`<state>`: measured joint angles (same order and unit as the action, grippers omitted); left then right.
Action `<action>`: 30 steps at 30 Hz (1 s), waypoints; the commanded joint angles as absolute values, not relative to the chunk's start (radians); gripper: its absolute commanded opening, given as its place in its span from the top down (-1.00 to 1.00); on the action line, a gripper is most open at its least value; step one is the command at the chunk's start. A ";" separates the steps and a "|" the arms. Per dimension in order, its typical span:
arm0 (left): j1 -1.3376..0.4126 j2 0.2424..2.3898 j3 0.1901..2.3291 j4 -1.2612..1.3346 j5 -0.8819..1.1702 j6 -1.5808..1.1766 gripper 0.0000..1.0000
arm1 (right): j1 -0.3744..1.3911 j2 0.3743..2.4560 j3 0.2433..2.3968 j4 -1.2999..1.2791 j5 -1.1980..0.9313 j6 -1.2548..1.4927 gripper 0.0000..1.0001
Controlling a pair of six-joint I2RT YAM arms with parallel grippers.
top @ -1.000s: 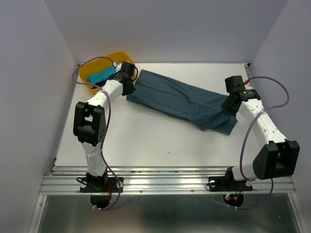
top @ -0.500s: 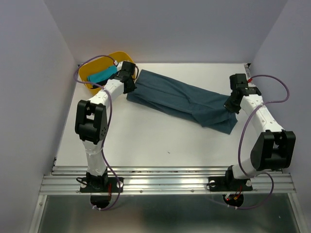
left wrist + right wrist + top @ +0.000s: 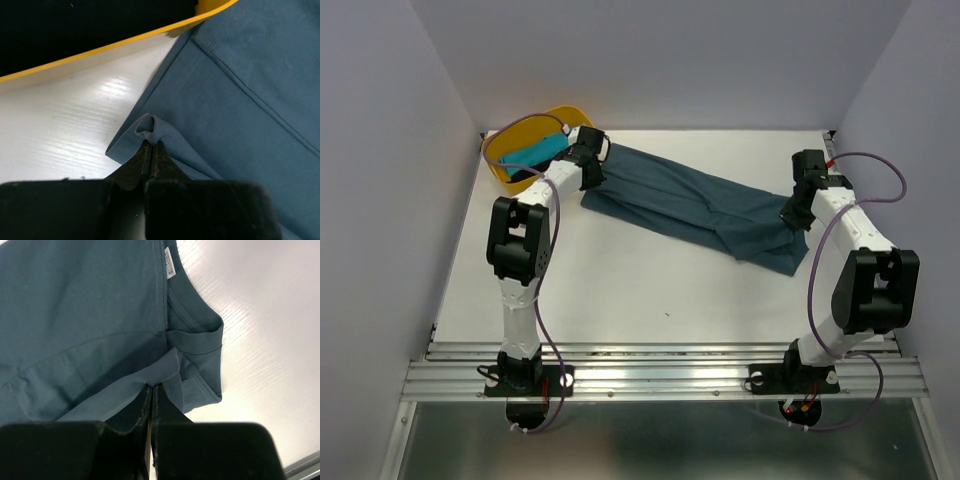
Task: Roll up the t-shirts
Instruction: Fold the T-shirt at the center of the board.
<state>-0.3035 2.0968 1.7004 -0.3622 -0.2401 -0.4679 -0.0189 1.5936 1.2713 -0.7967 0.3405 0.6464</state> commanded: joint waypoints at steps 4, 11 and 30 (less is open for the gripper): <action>-0.305 2.105 1.786 -0.342 -0.261 -0.436 1.00 | -0.046 1.611 1.307 -0.744 0.360 0.611 0.99; -0.316 2.154 1.850 -0.348 -0.262 -0.433 1.00 | -0.066 1.632 1.290 -0.710 0.345 0.600 0.98; -0.380 2.020 1.954 -0.443 -0.225 -0.384 -0.43 | -0.094 1.459 1.108 -0.625 -0.007 0.630 -0.24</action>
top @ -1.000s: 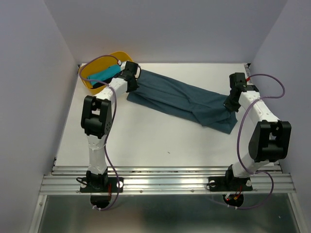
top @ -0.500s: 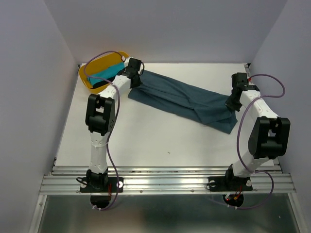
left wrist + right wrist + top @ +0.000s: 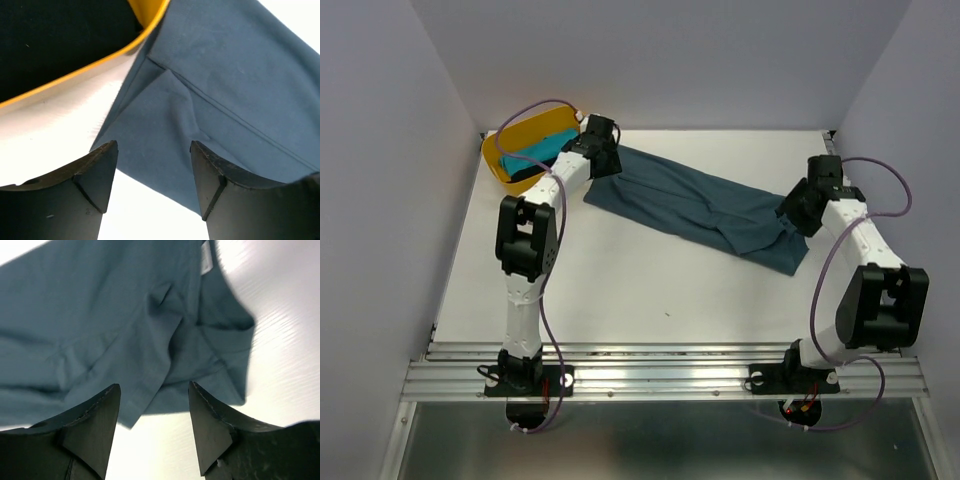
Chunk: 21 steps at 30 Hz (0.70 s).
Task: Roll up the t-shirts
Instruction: Fold the T-shirt at the center of the board.
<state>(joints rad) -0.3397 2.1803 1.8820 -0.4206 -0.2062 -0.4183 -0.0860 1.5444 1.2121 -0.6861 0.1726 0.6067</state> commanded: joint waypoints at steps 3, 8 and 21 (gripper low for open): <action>-0.391 1.956 1.939 -0.454 -0.215 -0.391 -0.43 | -0.094 1.413 0.988 -0.542 -0.104 0.663 -0.21; -0.399 1.838 1.823 -0.446 -0.164 -0.414 -0.43 | -0.094 1.427 0.917 -0.459 -0.170 0.707 -0.02; -0.407 1.648 1.643 -0.471 -0.147 -0.411 -0.43 | -0.094 1.594 1.005 -0.439 -0.115 0.698 0.03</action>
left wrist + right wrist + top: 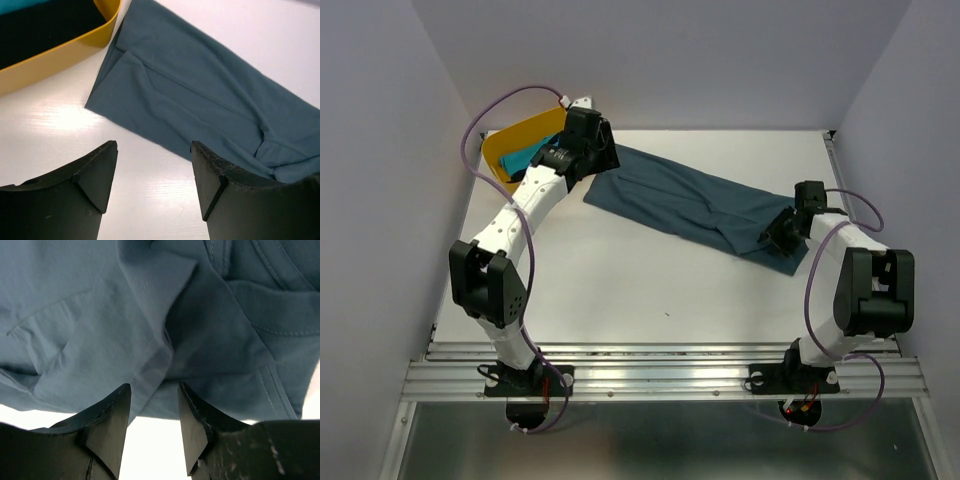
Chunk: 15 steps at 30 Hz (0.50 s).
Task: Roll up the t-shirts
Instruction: Fold the T-shirt at the center of the board.
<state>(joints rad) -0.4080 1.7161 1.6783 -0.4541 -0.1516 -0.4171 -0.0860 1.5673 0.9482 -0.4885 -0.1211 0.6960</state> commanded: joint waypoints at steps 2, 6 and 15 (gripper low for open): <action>-0.407 1.641 1.625 -0.472 -0.152 -0.413 -0.43 | -0.094 1.608 1.005 -0.434 -0.117 0.699 0.03; -0.407 1.643 1.608 -0.472 -0.158 -0.414 -0.42 | -0.094 1.621 0.996 -0.411 -0.107 0.700 0.07; -0.407 1.631 1.601 -0.468 -0.173 -0.431 -0.39 | -0.094 1.623 0.989 -0.361 -0.100 0.721 0.65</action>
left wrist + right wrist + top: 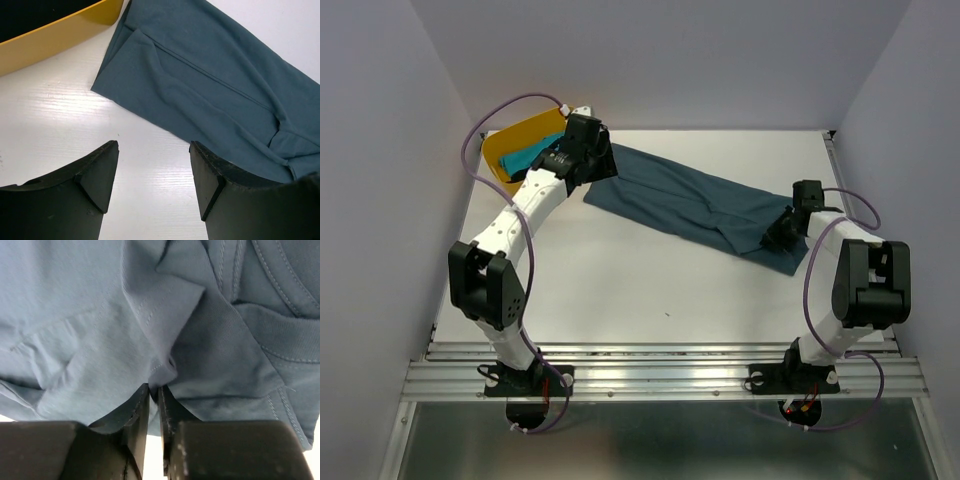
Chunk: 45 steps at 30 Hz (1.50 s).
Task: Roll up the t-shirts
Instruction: Fold the T-shirt at the center of the board.
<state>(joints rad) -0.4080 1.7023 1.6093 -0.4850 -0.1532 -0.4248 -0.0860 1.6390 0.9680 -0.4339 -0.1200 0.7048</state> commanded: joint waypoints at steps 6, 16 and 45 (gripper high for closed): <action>-0.407 1.631 1.598 -0.466 -0.176 -0.436 -0.38 | -0.094 1.569 0.979 -0.295 -0.107 0.741 0.99; -0.407 1.624 1.577 -0.479 -0.153 -0.456 -0.37 | -0.094 1.659 1.077 -0.196 -0.150 0.799 0.99; -0.462 1.655 1.529 -0.502 -0.158 -0.471 -0.37 | -0.094 1.672 0.928 -0.032 -0.347 0.765 -0.46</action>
